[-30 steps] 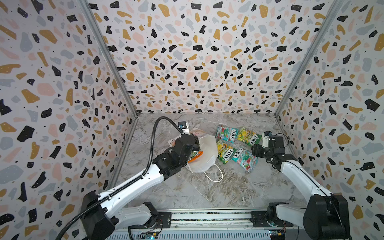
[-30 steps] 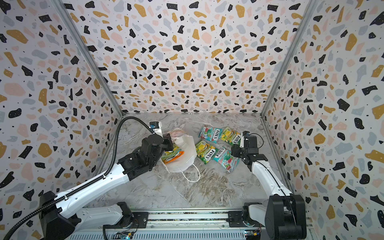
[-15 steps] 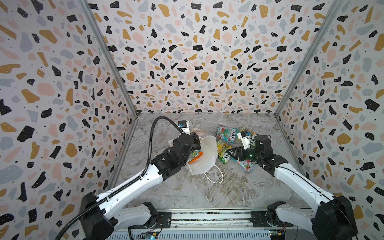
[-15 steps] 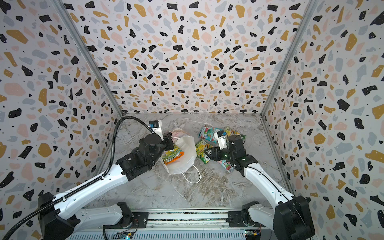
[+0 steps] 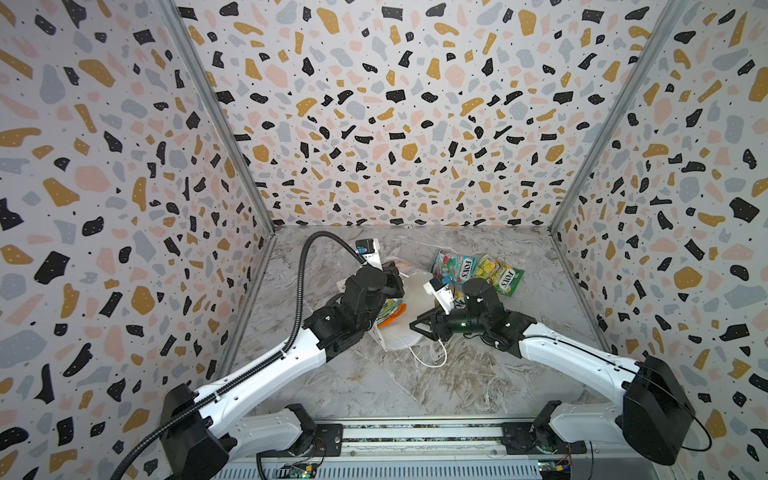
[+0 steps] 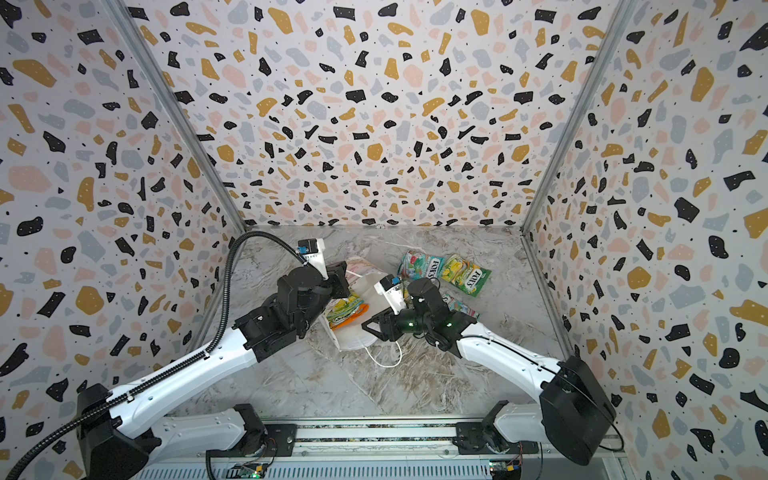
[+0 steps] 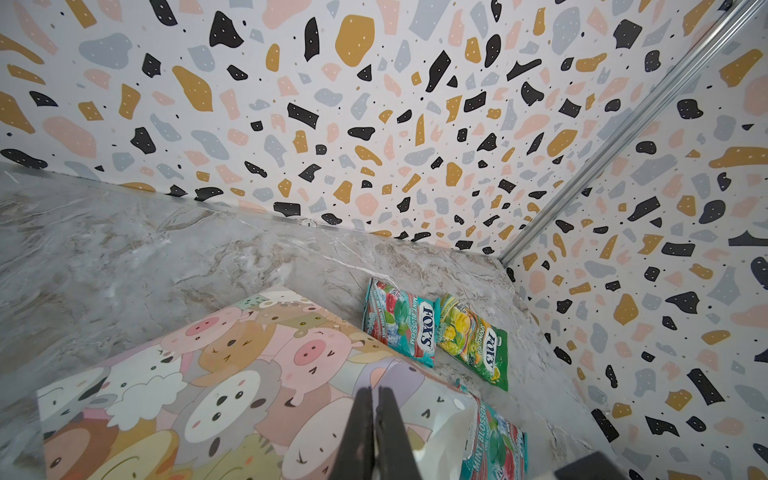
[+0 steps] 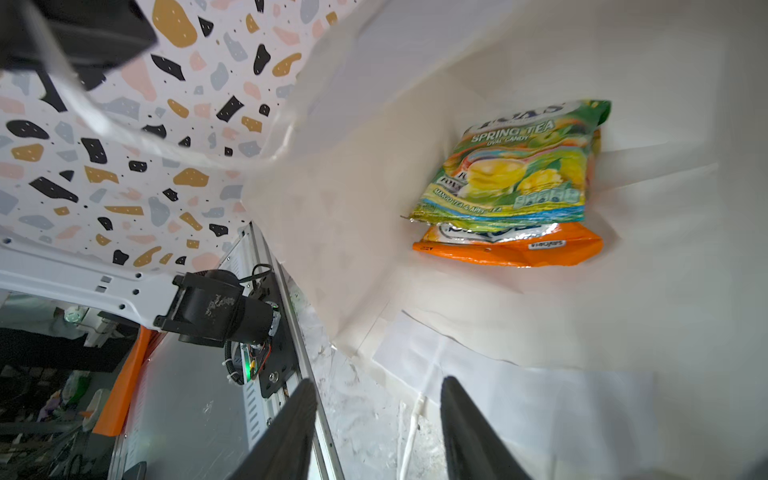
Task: Take the snacks out of the paper bag
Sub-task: 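Move the right gripper back into the bag toward the green Spring Tea pack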
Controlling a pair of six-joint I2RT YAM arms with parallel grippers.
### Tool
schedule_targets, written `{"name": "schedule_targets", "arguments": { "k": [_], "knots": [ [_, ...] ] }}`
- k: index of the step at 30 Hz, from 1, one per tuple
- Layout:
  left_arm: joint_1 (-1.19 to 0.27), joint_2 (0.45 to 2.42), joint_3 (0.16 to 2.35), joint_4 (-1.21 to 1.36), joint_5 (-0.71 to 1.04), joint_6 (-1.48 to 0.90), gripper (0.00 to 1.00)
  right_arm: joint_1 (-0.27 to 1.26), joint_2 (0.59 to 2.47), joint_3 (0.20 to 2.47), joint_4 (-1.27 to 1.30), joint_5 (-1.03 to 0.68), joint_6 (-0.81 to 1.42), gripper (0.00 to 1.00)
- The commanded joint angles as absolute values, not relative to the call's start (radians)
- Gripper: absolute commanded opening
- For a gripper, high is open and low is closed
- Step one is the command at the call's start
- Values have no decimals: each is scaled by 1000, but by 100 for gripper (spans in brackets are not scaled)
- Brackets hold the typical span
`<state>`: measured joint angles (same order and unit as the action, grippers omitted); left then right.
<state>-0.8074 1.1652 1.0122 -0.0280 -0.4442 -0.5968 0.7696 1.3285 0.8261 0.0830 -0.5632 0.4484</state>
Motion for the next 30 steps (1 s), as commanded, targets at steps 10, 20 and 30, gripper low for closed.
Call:
{"name": "schedule_targets", "arguments": {
  "k": [10, 20, 30],
  "knots": [
    [-807, 1164, 1035, 28, -438, -609, 0, 822, 1596, 1012, 94, -396, 550, 45],
    [-806, 1166, 1046, 9, -433, -597, 0, 818, 1725, 1118, 77, -266, 685, 45],
    [-807, 1158, 1044, -1, -430, -595, 0, 814, 1804, 1185, 44, -226, 716, 48]
  ]
}}
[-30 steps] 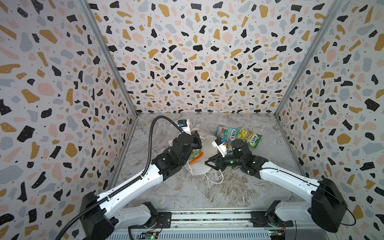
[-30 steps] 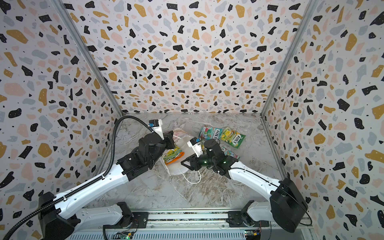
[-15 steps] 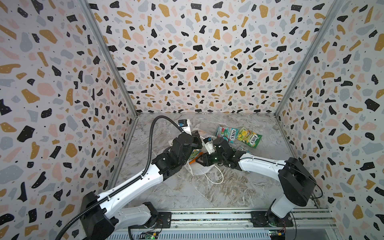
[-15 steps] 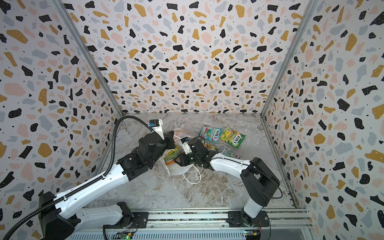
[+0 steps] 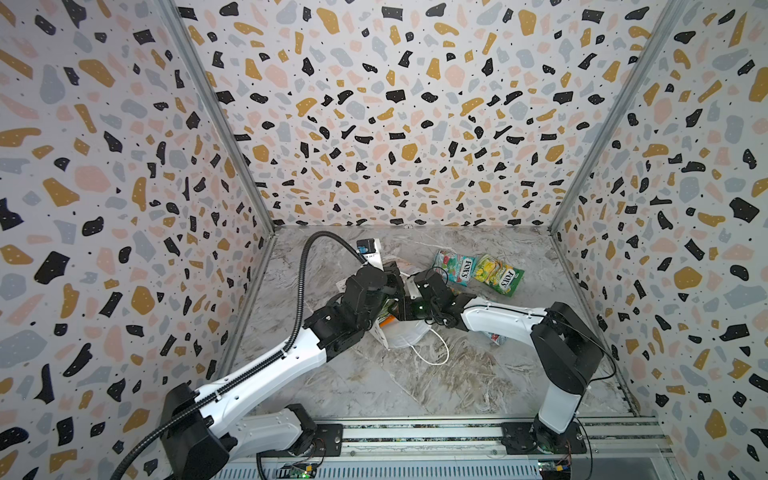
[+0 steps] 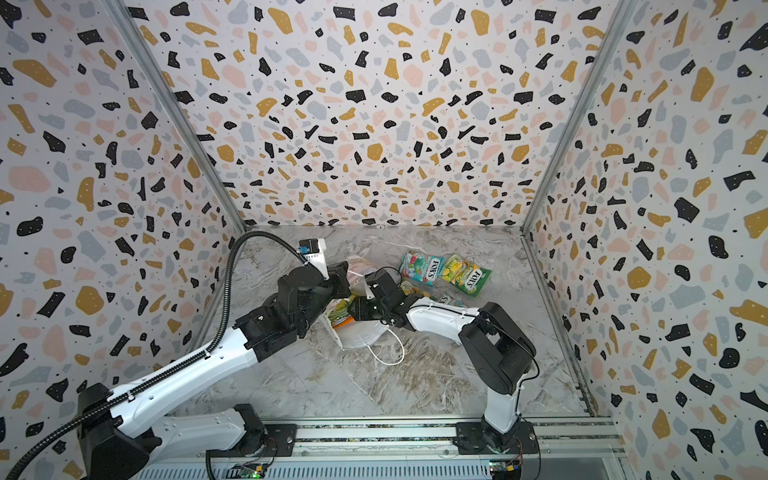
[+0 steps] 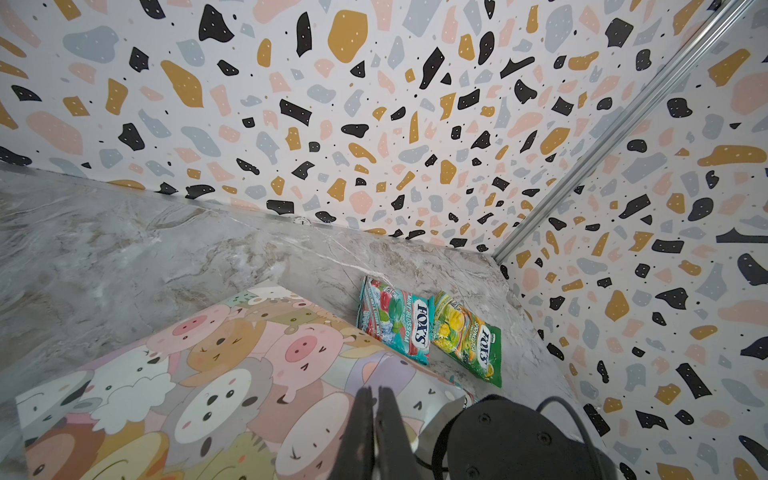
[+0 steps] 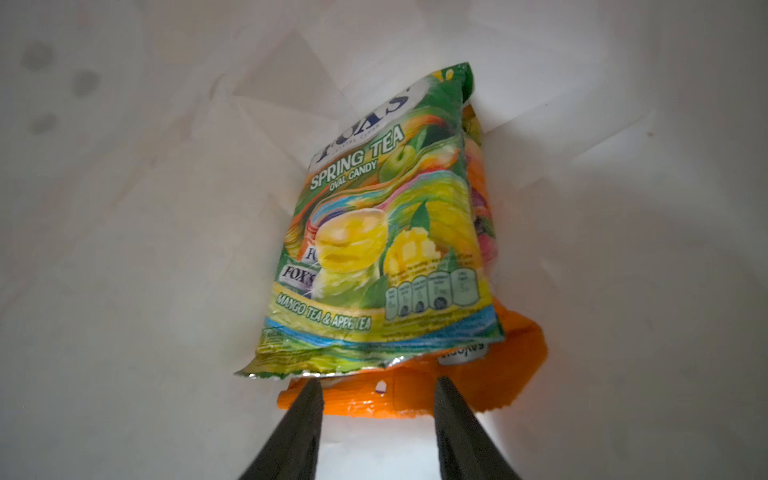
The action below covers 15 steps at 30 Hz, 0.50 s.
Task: Take the snacks out of the paper bag
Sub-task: 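Move the right gripper back into the bag toward the green Spring Tea pack, then grasp the green Spring Tea pack inside the bag with the right gripper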
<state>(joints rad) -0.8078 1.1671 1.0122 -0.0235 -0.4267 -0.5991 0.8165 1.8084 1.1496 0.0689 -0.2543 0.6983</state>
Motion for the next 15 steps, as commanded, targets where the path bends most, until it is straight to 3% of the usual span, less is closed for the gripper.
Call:
{"name": "schedule_targets", "arguments": {
  "k": [1, 12, 15],
  "knots": [
    [-807, 1157, 1043, 0, -430, -596, 0, 812, 1808, 1185, 46, -226, 718, 48],
    [-807, 1161, 1044, -2, -415, -595, 0, 802, 1832, 1186, 110, -248, 768, 49],
    [-806, 1161, 1043, -2, -407, -595, 0, 794, 1839, 1178, 141, -273, 788, 45]
  ]
}}
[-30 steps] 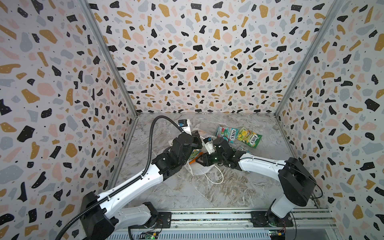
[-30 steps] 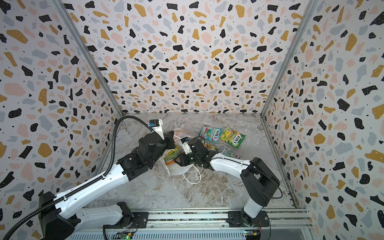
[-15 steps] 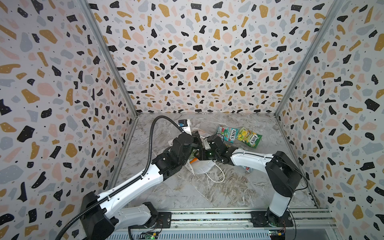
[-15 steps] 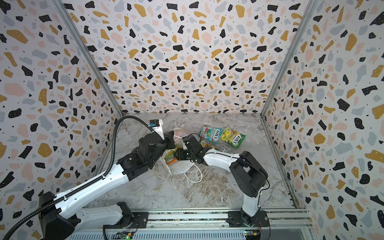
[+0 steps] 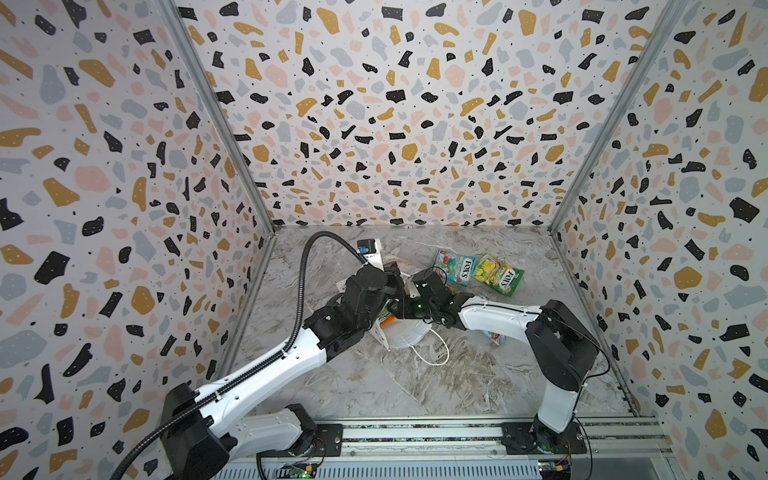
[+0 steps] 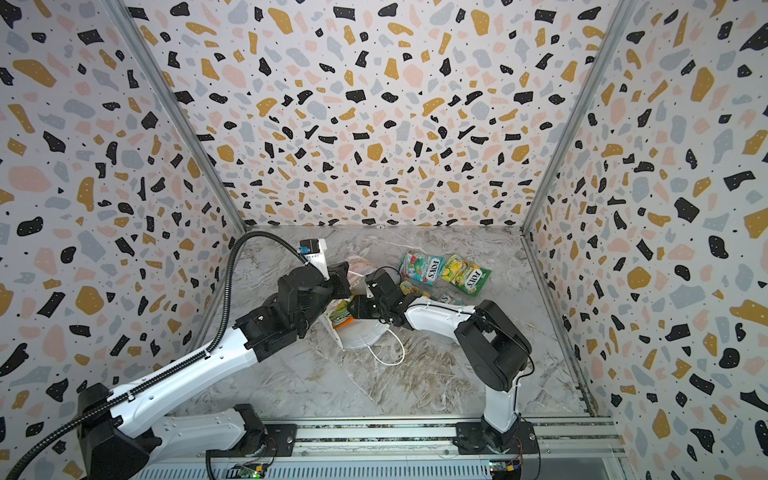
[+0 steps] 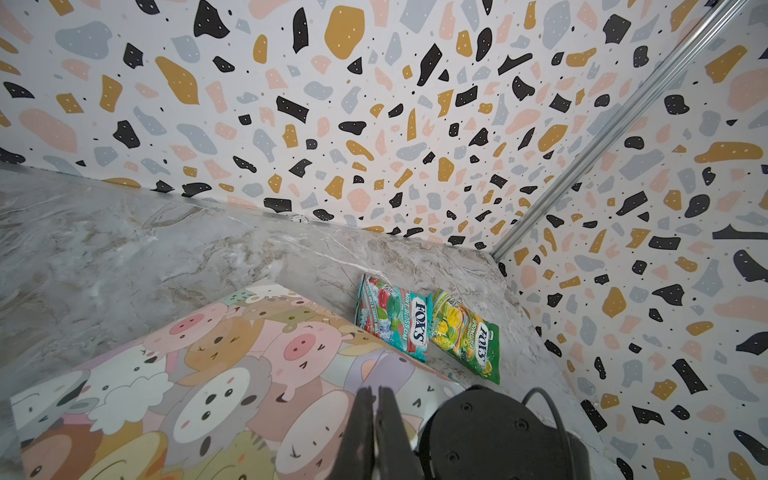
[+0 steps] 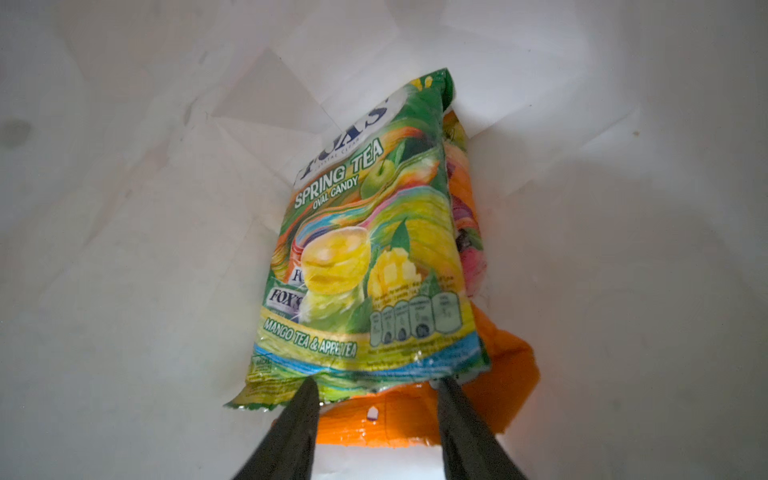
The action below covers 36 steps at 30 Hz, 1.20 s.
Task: Take the snacks out of the paper bag
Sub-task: 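Grasp the green Spring Tea pack inside the bag with the right gripper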
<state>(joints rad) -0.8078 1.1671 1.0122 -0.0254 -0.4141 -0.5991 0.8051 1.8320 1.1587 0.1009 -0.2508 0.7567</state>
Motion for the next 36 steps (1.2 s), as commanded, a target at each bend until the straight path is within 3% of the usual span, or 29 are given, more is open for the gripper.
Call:
{"name": "schedule_targets", "arguments": {
  "k": [1, 4, 15, 20, 24, 30, 36],
  "knots": [
    [-807, 1161, 1042, -3, -406, -596, 0, 792, 1841, 1177, 149, -280, 795, 45],
    [-807, 1161, 1041, -4, -401, -594, 0, 787, 1855, 1178, 169, -301, 809, 40],
    [-807, 1164, 1046, -21, -368, -581, 0, 781, 1900, 1174, 283, -359, 883, 44],
    [-807, 1160, 1046, -40, -376, -575, 0, 778, 1938, 1191, 319, -373, 922, 40],
    [-807, 1152, 1042, -56, -410, -569, 0, 782, 1945, 1188, 327, -386, 928, 31],
    [-807, 1146, 1027, -60, -458, -570, 0, 792, 1911, 1130, 383, -375, 926, 2],
    [-807, 1152, 1012, -58, -517, -588, 0, 795, 1870, 1099, 388, -382, 889, 0]
  ]
}}
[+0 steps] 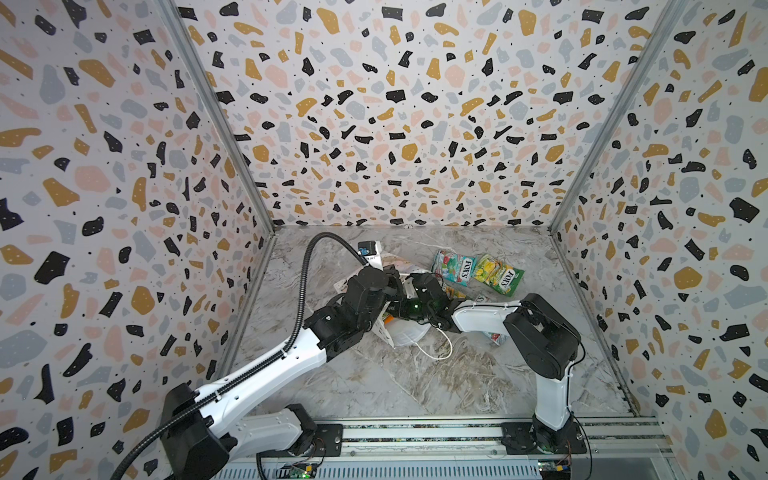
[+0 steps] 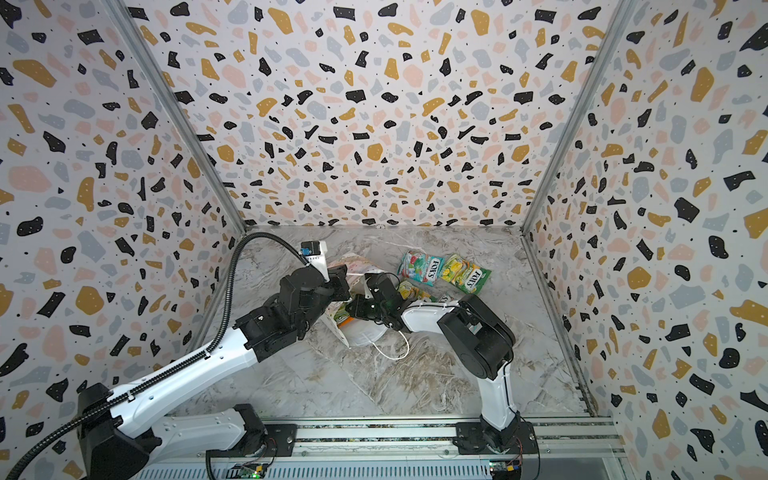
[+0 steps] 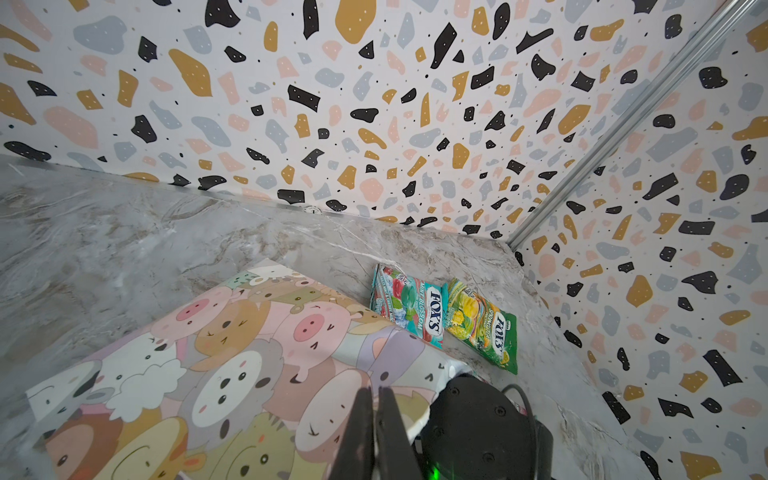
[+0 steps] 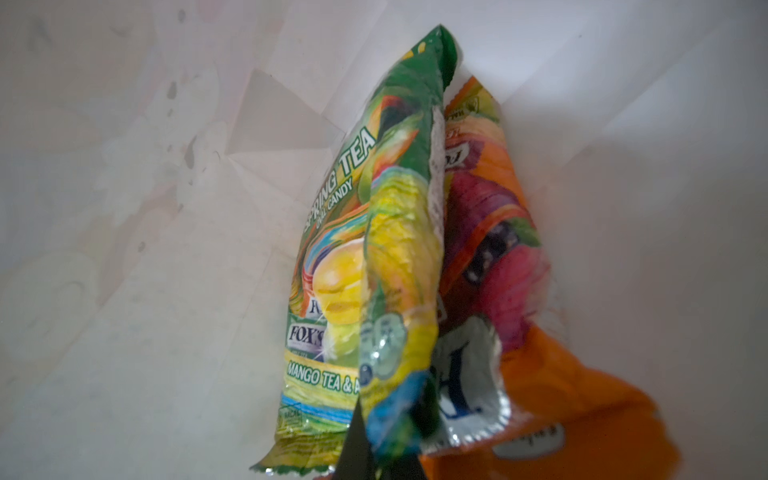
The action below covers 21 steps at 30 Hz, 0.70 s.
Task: Take the snacks out of the paper bag
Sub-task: 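Grasp the green Spring Tea pack inside the bag with the right gripper, then pull the green pack up out of the bag with the right gripper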
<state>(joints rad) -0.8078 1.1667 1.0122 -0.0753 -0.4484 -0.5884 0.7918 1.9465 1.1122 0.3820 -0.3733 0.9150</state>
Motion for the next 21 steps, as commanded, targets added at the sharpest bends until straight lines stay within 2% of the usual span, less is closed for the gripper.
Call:
{"name": "schedule_targets", "arguments": {
  "k": [1, 11, 21],
  "knots": [
    [-806, 1155, 1012, -63, -534, -595, 0, 796, 1861, 1092, 384, -386, 880, 0],
    [-806, 1164, 1012, -80, -626, -629, 0, 796, 1734, 1037, 301, -381, 774, 0],
    [-806, 1172, 1020, -86, -637, -630, 0, 793, 1586, 984, 218, -358, 681, 0]
  ]
}}
